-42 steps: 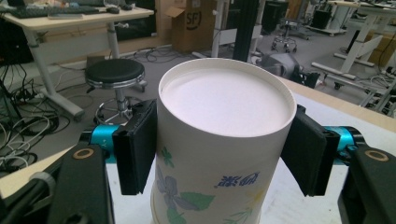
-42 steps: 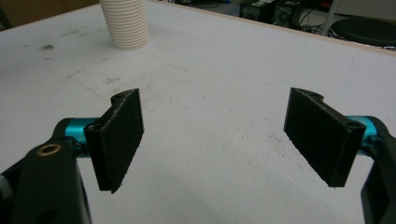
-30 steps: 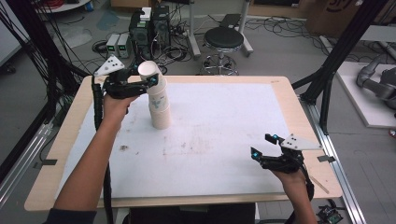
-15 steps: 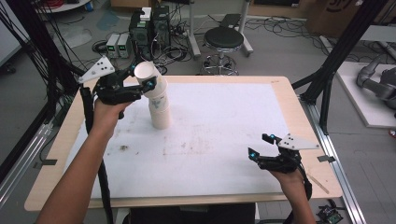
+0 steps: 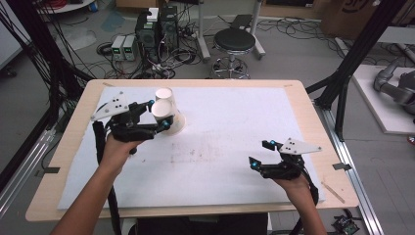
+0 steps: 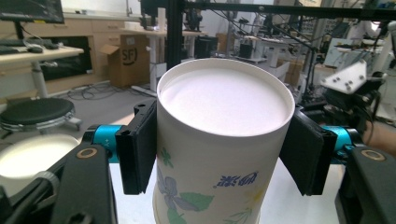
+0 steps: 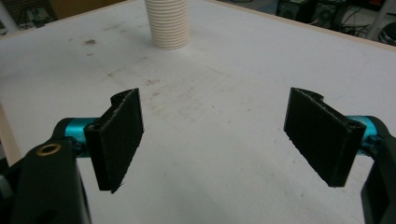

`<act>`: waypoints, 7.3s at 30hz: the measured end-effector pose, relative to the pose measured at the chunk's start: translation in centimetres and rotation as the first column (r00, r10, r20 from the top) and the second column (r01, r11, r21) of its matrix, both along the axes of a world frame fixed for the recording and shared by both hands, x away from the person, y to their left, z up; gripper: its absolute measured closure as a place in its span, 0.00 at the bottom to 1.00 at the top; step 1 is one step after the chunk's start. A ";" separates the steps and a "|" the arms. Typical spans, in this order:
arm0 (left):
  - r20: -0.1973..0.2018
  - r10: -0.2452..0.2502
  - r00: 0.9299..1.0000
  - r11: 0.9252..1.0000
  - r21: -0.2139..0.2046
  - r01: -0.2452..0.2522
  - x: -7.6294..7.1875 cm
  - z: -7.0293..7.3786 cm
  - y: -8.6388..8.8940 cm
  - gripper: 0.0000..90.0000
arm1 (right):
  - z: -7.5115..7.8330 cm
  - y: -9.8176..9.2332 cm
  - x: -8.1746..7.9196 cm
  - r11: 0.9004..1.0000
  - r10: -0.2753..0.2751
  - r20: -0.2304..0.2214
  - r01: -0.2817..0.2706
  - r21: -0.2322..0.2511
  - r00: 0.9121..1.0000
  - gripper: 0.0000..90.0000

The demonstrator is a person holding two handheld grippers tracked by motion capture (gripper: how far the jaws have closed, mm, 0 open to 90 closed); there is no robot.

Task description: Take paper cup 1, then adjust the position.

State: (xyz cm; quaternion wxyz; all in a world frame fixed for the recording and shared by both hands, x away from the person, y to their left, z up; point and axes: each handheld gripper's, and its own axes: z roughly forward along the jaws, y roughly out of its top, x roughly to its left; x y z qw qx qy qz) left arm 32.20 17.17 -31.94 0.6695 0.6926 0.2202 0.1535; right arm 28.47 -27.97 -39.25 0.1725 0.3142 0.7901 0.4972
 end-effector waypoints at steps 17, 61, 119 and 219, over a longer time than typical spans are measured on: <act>-0.073 -0.087 0.994 0.995 0.044 0.090 -0.8 -5.3 -2.1 0.38 | 0.1 3.4 1.1 0.992 0.123 -0.020 -0.123 -0.006 0.992 0.22; -0.101 -0.312 0.945 0.945 0.073 0.319 -1.5 -6.1 -6.5 0.38 | 0.1 8.5 0.9 0.920 0.391 0.006 -0.391 0.016 0.920 0.22; -0.116 -0.321 0.940 0.919 0.200 0.339 -1.6 -4.5 -7.1 0.16 | 1.4 10.9 2.5 0.836 0.533 -0.051 -0.535 -0.123 0.844 0.42; -0.040 -0.460 0.887 0.888 -0.038 0.458 -2.7 -8.4 -7.4 0.41 | -0.7 7.5 1.3 0.802 0.578 0.059 -0.580 0.146 0.814 0.28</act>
